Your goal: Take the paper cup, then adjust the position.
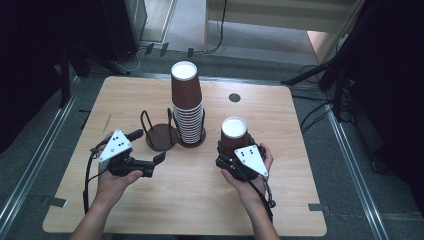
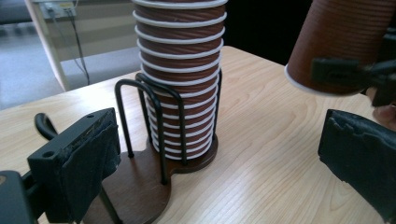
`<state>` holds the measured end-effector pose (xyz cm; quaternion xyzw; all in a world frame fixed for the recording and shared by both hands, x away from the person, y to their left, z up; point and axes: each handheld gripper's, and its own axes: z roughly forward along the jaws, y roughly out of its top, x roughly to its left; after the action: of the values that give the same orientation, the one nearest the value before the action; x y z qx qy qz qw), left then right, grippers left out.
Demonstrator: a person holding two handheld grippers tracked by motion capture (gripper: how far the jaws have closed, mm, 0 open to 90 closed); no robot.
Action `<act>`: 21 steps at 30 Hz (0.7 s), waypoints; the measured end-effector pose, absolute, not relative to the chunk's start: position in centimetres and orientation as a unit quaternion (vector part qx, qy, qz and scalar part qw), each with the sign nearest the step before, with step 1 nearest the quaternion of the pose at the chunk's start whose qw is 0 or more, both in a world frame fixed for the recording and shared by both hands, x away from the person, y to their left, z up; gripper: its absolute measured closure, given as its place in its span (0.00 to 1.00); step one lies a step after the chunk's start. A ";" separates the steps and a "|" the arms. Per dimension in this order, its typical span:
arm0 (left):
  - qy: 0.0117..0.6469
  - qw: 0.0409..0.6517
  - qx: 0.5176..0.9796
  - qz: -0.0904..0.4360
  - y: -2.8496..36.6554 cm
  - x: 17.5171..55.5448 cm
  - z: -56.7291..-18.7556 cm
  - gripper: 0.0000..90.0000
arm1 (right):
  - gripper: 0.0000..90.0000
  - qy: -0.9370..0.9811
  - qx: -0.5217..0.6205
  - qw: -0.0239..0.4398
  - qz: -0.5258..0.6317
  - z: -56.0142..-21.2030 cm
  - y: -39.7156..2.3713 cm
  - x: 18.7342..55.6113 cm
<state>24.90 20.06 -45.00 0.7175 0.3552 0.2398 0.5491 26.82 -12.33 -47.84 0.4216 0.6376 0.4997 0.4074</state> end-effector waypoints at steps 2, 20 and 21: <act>0.351 0.554 0.718 0.233 19.9 25.0 -44.9 0.00 | 0.14 0.643 0.408 0.415 0.499 -48.3 -12.0 26.7; 0.326 0.532 0.754 0.205 17.0 24.8 -45.1 0.04 | 0.14 0.682 0.356 0.418 0.482 -50.5 -9.0 25.8; 0.326 0.533 0.755 0.201 17.0 24.9 -45.1 0.05 | 0.14 0.684 0.353 0.418 0.482 -50.5 -8.8 25.8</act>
<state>24.88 17.02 -45.09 0.7545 0.3262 0.2013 0.5327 25.76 -8.80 -50.53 0.3527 0.6843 0.4820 0.4184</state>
